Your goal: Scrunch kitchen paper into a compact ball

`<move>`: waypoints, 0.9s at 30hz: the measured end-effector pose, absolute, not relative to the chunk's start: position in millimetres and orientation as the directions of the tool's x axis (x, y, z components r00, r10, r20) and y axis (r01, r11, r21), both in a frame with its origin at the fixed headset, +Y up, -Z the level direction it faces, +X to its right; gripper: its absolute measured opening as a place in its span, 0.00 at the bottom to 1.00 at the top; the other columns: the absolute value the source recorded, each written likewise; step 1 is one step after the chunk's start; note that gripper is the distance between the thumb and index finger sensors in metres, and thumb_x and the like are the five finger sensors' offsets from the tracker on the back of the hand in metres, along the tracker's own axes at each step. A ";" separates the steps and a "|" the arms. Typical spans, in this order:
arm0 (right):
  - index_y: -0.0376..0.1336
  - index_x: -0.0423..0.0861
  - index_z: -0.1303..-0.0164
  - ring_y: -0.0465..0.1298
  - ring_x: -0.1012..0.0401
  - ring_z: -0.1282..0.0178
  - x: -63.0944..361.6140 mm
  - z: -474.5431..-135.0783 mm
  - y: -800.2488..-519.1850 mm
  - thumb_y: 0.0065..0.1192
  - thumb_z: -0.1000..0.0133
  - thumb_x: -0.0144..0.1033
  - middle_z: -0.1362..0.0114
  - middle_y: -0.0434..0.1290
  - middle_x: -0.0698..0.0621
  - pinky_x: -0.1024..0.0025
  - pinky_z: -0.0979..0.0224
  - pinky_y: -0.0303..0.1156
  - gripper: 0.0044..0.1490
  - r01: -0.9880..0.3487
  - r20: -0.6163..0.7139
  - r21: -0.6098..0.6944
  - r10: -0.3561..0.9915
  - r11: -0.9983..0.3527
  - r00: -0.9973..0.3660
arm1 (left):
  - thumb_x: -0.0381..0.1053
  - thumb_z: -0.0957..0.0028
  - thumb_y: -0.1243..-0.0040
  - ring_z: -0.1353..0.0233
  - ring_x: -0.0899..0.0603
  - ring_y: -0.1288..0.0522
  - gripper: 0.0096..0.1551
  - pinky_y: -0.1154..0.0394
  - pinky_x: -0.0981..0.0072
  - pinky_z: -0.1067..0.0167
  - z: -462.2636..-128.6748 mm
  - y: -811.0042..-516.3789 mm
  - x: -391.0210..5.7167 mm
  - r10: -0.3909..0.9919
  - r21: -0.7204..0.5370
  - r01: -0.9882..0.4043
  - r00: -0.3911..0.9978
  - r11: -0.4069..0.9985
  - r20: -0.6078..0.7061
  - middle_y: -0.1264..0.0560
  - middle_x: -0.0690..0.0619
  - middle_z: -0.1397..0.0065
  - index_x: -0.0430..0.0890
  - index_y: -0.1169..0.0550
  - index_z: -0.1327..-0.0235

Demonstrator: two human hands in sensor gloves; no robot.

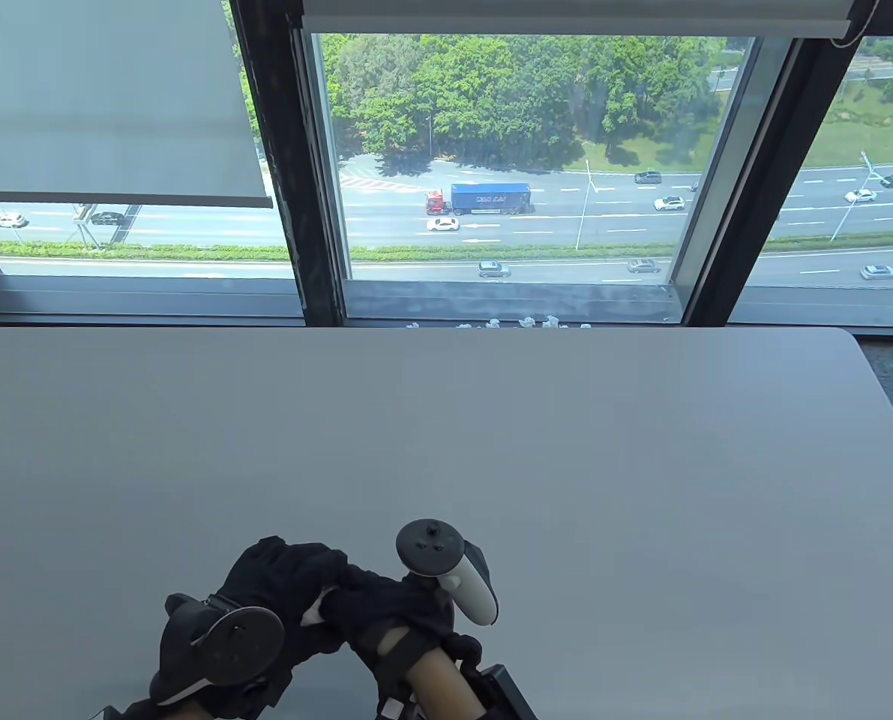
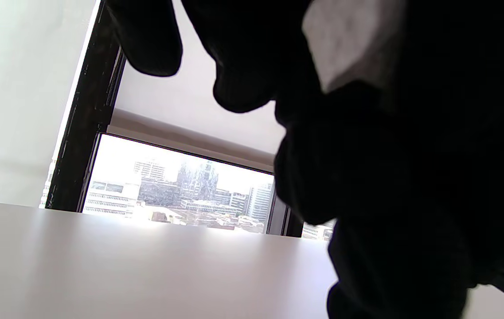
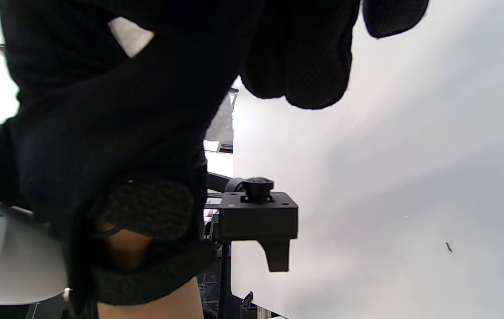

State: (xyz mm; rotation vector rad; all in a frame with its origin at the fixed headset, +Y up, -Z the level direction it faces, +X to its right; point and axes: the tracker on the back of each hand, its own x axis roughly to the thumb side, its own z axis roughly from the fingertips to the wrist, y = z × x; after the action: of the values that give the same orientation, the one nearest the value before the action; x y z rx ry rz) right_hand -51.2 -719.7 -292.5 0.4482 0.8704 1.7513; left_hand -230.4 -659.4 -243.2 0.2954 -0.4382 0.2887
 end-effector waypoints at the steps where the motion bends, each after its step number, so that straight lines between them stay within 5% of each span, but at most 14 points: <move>1: 0.53 0.53 0.26 0.74 0.55 0.28 -51.7 -292.1 -719.7 0.41 0.36 0.56 0.26 0.65 0.52 0.44 0.18 0.57 0.31 -0.649 -0.117 0.746 0.931 -0.148 -0.346 | 0.70 0.73 0.20 0.44 0.60 0.17 0.42 0.27 0.47 0.22 -243.1 -657.2 -232.4 0.197 0.259 -0.327 0.884 0.909 0.425 0.20 0.66 0.38 0.64 0.24 0.42; 5: 0.40 0.48 0.18 0.67 0.51 0.21 -53.7 -289.8 -717.2 0.39 0.40 0.75 0.20 0.57 0.48 0.43 0.18 0.55 0.53 -0.641 -0.086 0.745 0.926 -0.185 -0.367 | 0.67 0.70 0.19 0.54 0.59 0.15 0.31 0.25 0.48 0.25 -249.8 -656.0 -242.1 0.274 0.221 -0.377 0.880 0.899 0.387 0.15 0.65 0.48 0.64 0.18 0.52; 11: 0.44 0.50 0.21 0.70 0.54 0.23 -55.9 -291.5 -723.8 0.44 0.37 0.66 0.22 0.59 0.51 0.44 0.18 0.56 0.42 -0.609 -0.092 0.773 0.919 -0.178 -0.385 | 0.68 0.71 0.19 0.55 0.61 0.16 0.32 0.24 0.49 0.26 -244.4 -659.4 -231.3 0.159 0.251 -0.280 0.896 0.927 0.415 0.16 0.66 0.49 0.64 0.19 0.52; 16: 0.53 0.55 0.27 0.72 0.56 0.26 -50.3 -296.2 -724.3 0.41 0.36 0.57 0.24 0.63 0.54 0.44 0.17 0.56 0.30 -0.642 -0.109 0.748 0.923 -0.169 -0.370 | 0.74 0.73 0.23 0.37 0.58 0.20 0.52 0.29 0.45 0.21 -247.2 -664.2 -230.9 0.219 0.178 -0.323 0.871 0.929 0.440 0.25 0.66 0.30 0.66 0.31 0.31; 21: 0.54 0.54 0.28 0.74 0.56 0.29 -52.7 -293.7 -721.5 0.41 0.36 0.57 0.26 0.65 0.53 0.44 0.18 0.56 0.30 -0.630 -0.088 0.755 0.924 -0.181 -0.372 | 0.72 0.73 0.21 0.44 0.59 0.17 0.44 0.26 0.47 0.23 -243.4 -657.2 -231.3 0.203 0.229 -0.329 0.873 0.916 0.444 0.20 0.65 0.38 0.63 0.24 0.40; 27: 0.43 0.50 0.19 0.68 0.52 0.22 -56.9 -292.3 -724.5 0.41 0.39 0.71 0.20 0.58 0.50 0.42 0.18 0.54 0.48 -0.588 -0.101 0.798 0.932 -0.134 -0.349 | 0.68 0.70 0.20 0.57 0.60 0.14 0.29 0.22 0.49 0.28 -247.6 -653.4 -240.4 0.264 0.214 -0.375 0.872 0.902 0.412 0.14 0.64 0.50 0.62 0.16 0.54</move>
State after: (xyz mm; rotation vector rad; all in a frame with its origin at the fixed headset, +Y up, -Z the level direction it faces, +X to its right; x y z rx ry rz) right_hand -56.9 -724.5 -292.3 0.5215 0.9421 1.7224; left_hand -240.4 -653.4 -247.6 0.2948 -0.3853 0.3390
